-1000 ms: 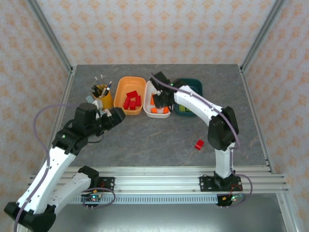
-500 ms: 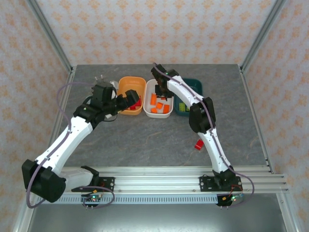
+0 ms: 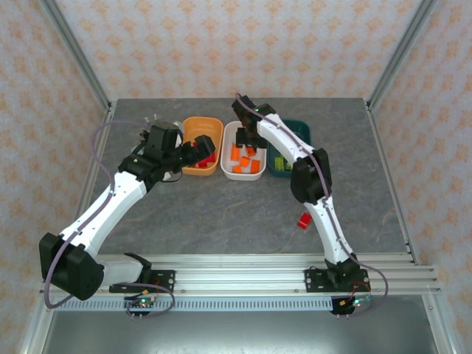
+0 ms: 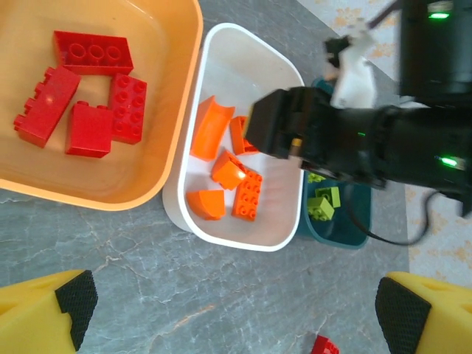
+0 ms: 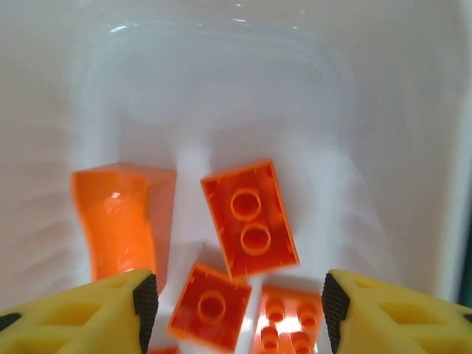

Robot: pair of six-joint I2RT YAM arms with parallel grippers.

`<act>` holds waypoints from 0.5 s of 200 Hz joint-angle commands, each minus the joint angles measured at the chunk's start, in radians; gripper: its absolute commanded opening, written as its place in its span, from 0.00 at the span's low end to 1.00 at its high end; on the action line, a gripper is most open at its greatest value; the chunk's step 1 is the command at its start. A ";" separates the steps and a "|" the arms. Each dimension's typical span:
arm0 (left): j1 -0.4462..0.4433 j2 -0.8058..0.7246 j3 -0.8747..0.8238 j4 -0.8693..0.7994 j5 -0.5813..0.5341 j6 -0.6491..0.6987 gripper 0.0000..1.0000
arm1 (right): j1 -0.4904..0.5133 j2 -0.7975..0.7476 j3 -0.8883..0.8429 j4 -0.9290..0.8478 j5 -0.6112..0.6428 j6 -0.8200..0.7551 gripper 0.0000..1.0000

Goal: Sort the legos into containers by color

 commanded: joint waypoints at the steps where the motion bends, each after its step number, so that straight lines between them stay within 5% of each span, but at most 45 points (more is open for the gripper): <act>1: -0.019 0.026 0.051 -0.023 -0.036 0.004 1.00 | 0.017 -0.217 -0.081 0.047 0.026 0.022 0.61; 48: -0.211 0.169 0.197 -0.122 -0.039 0.154 1.00 | 0.028 -0.669 -0.615 0.181 0.003 0.130 0.59; 100: -0.384 0.310 0.264 -0.136 -0.013 0.276 0.99 | 0.081 -1.142 -0.977 -0.008 0.070 0.351 0.60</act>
